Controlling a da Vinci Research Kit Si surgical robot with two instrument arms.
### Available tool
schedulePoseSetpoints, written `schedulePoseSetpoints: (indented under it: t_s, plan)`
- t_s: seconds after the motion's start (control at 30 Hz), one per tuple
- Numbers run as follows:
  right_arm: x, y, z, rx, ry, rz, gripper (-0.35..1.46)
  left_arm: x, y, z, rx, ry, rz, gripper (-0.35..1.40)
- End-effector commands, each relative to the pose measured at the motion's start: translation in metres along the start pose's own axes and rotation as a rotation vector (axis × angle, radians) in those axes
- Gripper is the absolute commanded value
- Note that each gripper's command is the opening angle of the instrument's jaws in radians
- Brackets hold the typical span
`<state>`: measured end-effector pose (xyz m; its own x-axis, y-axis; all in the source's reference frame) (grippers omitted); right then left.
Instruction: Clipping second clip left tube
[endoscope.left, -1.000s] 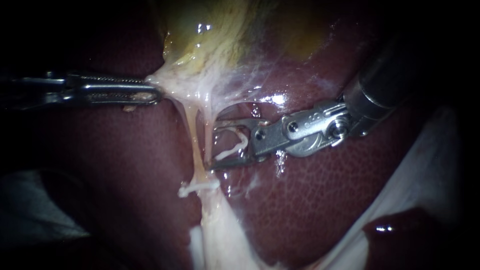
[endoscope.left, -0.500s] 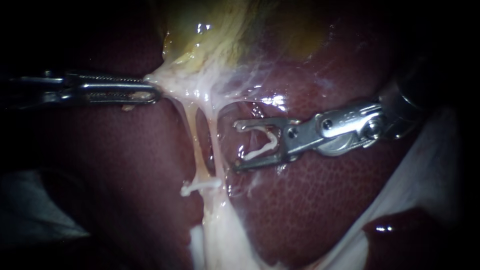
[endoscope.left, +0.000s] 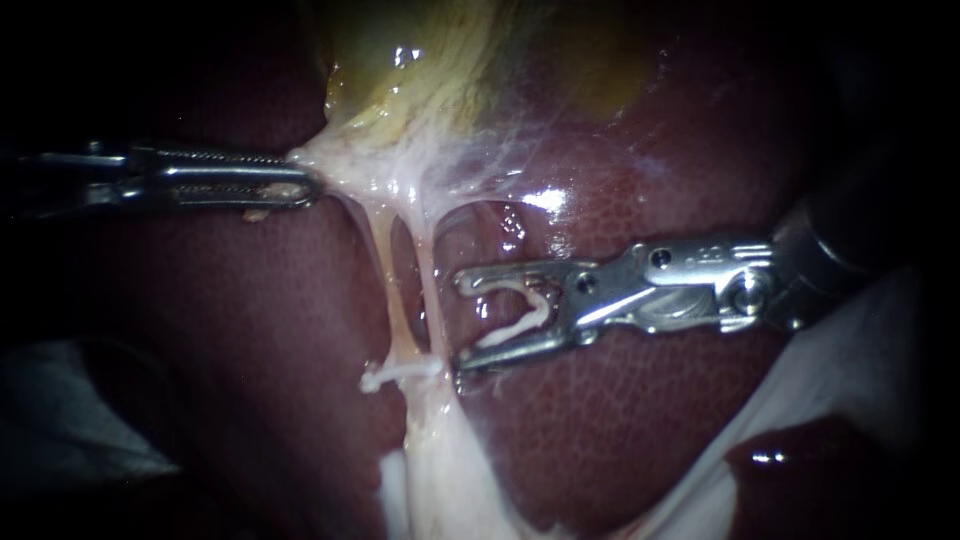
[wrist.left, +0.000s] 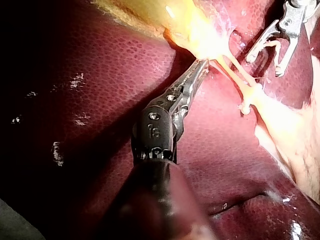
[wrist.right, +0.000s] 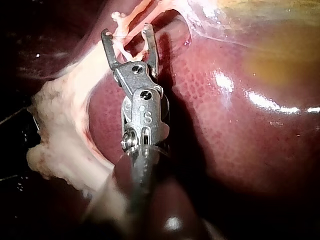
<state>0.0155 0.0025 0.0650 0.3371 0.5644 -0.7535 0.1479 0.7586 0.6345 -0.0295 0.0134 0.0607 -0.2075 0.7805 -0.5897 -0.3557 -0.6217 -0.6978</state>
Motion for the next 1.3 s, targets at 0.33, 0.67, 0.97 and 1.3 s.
schedulePoseSetpoints:
  t_s: [0.33, 0.67, 0.97, 1.3]
  plan:
    - [-0.001, -0.0002, 0.003, 0.059, 0.006, 0.126, 0.47, 0.0, 0.0, 0.0, 0.0, 0.0, 0.0, -0.35]
    - [-0.0036, 0.0018, 0.0037, 0.045, -0.007, 0.162, 0.47, 0.0, 0.0, 0.0, 0.0, 0.0, 0.0, -0.35]
    - [-0.0052, 0.0033, 0.0046, 0.028, -0.035, 0.174, 0.47, 0.0, 0.0, 0.0, 0.0, 0.0, 0.0, -0.35]
    - [-0.0046, 0.0032, 0.0057, 0.047, -0.038, 0.175, 0.46, 0.0, 0.0, 0.0001, 0.0, 0.0, 0.0, -0.35]
